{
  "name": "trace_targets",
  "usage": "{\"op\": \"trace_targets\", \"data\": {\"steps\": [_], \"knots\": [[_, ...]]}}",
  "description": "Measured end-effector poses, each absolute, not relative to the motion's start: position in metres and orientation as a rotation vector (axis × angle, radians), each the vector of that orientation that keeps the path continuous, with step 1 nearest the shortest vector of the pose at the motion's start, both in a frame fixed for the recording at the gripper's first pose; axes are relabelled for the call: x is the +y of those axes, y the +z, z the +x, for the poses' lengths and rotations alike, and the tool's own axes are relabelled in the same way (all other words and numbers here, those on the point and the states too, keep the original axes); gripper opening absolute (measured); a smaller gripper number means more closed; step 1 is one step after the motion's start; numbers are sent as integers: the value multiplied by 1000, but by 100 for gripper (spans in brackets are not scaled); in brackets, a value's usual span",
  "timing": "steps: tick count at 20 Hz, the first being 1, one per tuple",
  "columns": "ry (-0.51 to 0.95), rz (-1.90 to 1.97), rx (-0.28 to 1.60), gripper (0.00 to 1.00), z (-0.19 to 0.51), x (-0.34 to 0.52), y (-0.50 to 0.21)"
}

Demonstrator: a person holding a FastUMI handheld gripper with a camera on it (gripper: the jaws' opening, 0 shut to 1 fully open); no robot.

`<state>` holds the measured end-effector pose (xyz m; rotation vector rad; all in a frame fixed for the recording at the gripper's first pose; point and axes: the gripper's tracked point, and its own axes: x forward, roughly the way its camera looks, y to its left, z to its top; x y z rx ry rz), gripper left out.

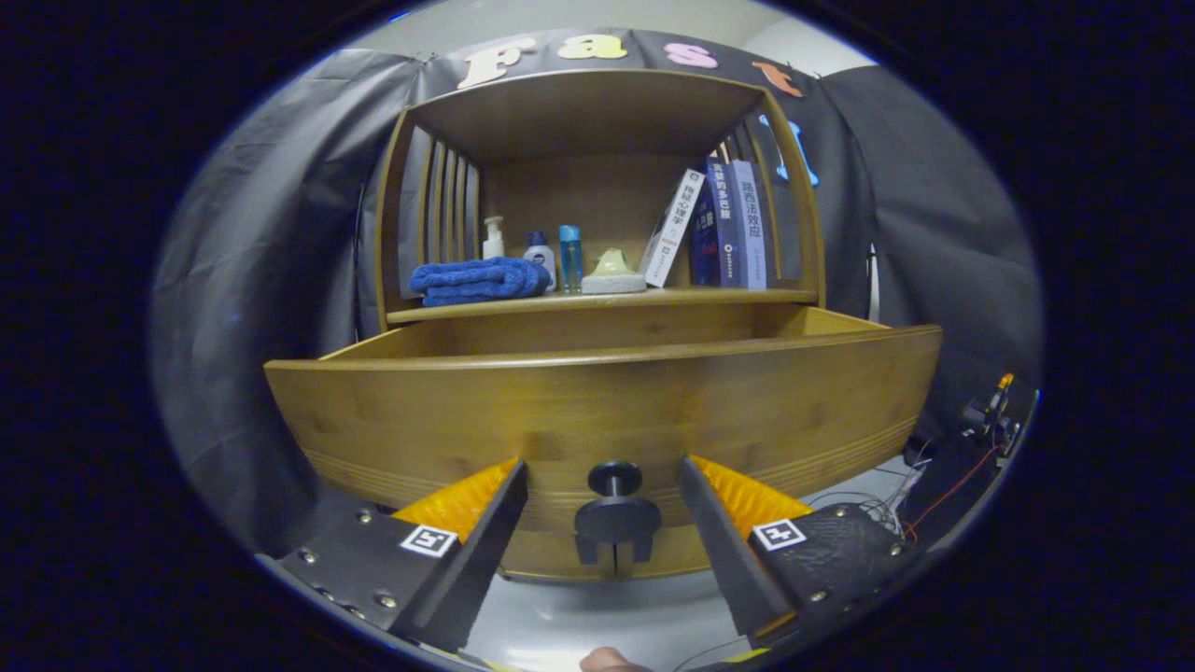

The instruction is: Pull open the drawer, take out the items inside it, and place them on the countertop above the cabinet.

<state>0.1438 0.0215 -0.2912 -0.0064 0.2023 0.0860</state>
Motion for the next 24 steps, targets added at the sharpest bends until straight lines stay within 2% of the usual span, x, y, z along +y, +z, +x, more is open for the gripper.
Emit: {"op": "trace_targets", "data": {"steps": [24], "knots": [[87,-9,219,99,214,32,-286]]}}
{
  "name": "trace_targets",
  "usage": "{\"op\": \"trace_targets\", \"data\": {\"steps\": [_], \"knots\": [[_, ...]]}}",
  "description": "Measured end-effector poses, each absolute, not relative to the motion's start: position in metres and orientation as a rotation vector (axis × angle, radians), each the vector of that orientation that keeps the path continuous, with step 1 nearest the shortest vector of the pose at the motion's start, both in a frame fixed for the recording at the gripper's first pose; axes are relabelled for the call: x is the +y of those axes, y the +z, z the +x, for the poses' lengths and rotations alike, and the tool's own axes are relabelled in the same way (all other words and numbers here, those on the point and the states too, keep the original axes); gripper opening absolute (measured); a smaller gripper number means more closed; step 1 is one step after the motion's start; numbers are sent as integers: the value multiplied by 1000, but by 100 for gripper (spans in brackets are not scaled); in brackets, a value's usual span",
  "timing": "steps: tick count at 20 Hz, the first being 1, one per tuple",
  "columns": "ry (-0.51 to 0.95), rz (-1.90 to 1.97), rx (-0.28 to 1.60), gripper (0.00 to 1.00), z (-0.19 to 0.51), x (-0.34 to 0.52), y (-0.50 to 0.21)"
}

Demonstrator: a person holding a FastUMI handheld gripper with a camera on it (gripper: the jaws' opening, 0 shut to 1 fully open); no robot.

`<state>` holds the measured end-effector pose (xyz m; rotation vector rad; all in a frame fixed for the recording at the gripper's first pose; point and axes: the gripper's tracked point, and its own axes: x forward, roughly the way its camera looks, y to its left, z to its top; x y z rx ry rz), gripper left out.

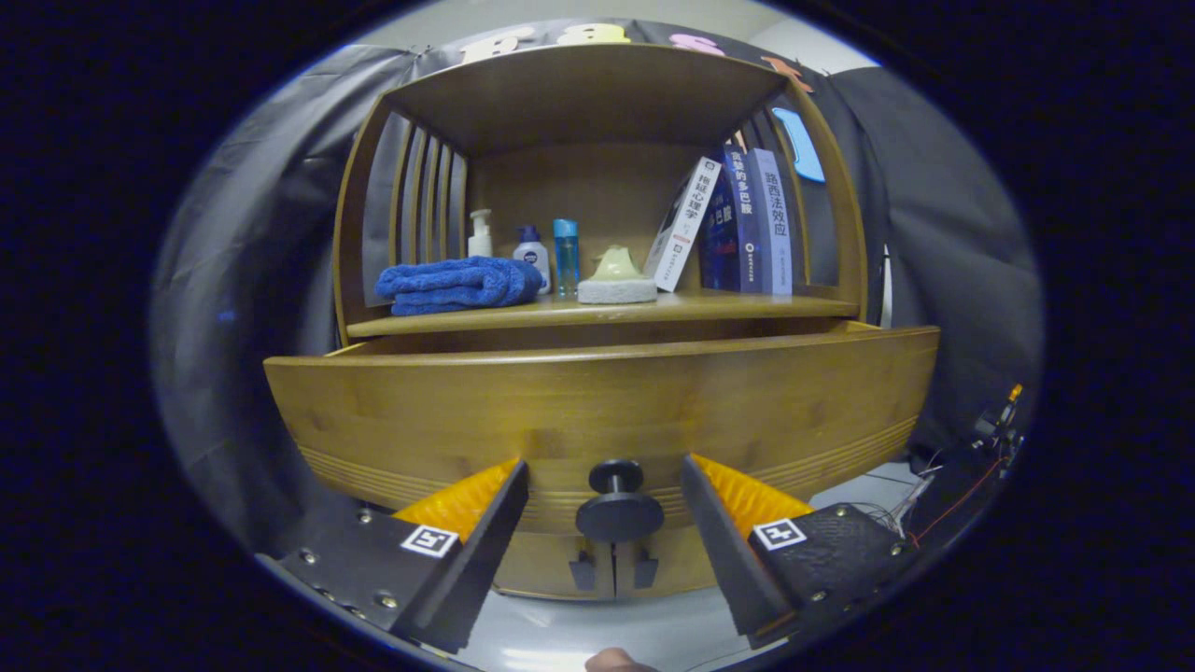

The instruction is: Pull open the drawer, take out the items inside it, and place them on the countertop above the cabinet.

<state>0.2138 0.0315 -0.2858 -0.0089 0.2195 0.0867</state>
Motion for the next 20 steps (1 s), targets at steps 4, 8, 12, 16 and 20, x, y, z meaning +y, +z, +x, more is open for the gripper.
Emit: {"op": "trace_targets", "data": {"steps": [4,8,12,16,20], "knots": [[80,-11,220,99,228,34,-287],[68,-15,230,99,241,37,-287],[68,20,234,99,245,40,-292],[63,-29,232,99,252,40,-294],[63,-29,236,99,258,41,-295]]}}
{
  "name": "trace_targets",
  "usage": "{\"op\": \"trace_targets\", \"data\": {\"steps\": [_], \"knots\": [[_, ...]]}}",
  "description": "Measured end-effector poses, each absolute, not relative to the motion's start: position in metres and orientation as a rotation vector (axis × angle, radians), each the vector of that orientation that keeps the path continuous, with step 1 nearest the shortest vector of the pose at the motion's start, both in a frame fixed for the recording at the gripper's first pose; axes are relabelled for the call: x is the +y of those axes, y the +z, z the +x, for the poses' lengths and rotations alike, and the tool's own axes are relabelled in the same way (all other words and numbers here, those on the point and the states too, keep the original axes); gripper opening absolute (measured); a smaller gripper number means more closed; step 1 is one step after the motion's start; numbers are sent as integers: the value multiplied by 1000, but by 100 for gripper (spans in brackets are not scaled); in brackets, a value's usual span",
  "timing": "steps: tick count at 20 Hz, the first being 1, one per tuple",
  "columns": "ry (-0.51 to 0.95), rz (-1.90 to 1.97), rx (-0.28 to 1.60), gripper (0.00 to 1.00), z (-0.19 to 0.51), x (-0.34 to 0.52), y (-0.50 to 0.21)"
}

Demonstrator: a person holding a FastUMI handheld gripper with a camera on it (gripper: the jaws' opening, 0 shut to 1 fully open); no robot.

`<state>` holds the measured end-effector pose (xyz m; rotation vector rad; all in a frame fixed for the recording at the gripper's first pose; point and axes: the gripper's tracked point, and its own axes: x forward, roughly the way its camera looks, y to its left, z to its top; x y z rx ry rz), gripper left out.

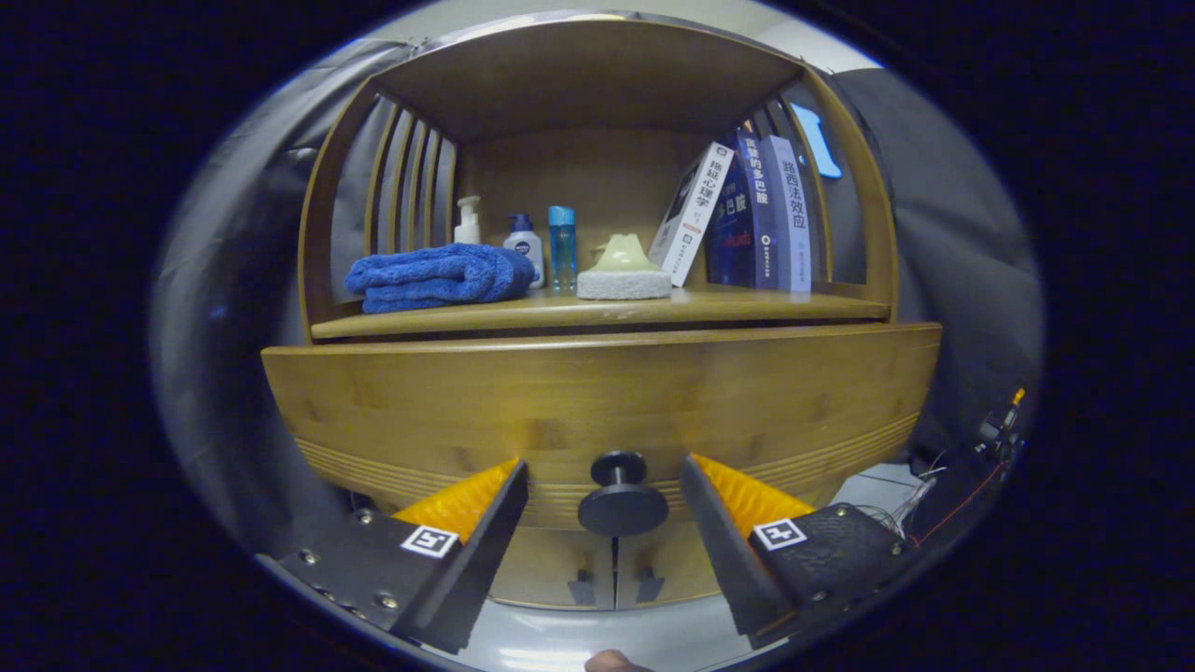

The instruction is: Pull open the drawer, take out the items inside it, and place them on the countertop above the cabinet.

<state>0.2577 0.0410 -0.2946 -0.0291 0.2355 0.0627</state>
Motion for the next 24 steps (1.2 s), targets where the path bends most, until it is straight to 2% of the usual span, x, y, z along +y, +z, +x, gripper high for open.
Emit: {"op": "trace_targets", "data": {"steps": [24], "knots": [[62,-35,272,99,298,48,-295]]}}
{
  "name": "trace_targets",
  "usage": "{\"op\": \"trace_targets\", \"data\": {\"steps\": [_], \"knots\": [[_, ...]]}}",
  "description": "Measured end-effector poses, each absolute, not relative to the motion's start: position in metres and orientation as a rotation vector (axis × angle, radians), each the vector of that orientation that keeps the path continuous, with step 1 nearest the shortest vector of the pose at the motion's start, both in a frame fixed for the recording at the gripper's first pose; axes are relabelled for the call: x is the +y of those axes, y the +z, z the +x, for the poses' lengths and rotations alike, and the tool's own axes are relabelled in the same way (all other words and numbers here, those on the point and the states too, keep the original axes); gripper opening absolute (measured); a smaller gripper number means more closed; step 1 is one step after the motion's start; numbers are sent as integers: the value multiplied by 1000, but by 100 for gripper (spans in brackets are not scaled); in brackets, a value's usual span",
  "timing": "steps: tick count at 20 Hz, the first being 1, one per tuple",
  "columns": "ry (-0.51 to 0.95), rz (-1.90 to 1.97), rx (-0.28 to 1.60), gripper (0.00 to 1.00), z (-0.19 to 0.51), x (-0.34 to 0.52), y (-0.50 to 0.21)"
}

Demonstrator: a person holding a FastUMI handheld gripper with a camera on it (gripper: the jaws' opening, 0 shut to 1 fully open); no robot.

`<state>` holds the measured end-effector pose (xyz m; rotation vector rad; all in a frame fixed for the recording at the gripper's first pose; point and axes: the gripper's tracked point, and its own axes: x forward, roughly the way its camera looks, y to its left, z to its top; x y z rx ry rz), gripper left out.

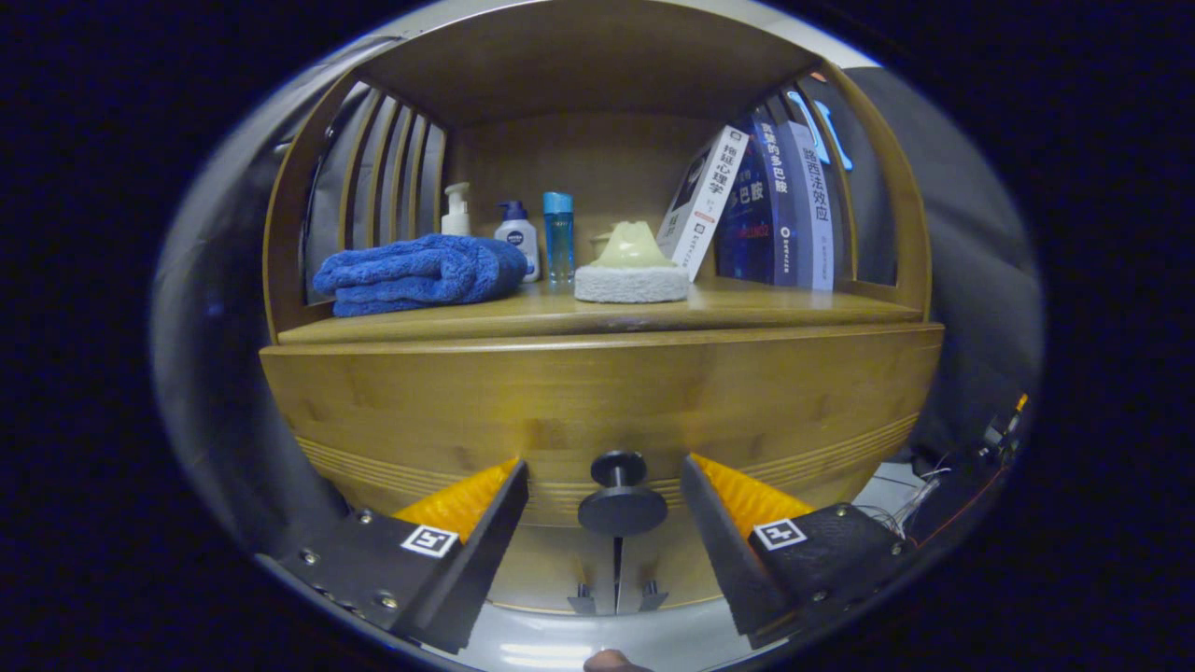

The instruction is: Pull open the drawer, take out the items inside it, and place them on the countertop above the cabinet.

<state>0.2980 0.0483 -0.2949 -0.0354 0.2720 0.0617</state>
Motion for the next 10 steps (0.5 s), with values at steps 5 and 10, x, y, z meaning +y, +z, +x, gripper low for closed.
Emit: {"op": "trace_targets", "data": {"steps": [5,10], "knots": [[71,-36,272,99,303,49,-295],[76,-42,296,99,301,51,-306]]}}
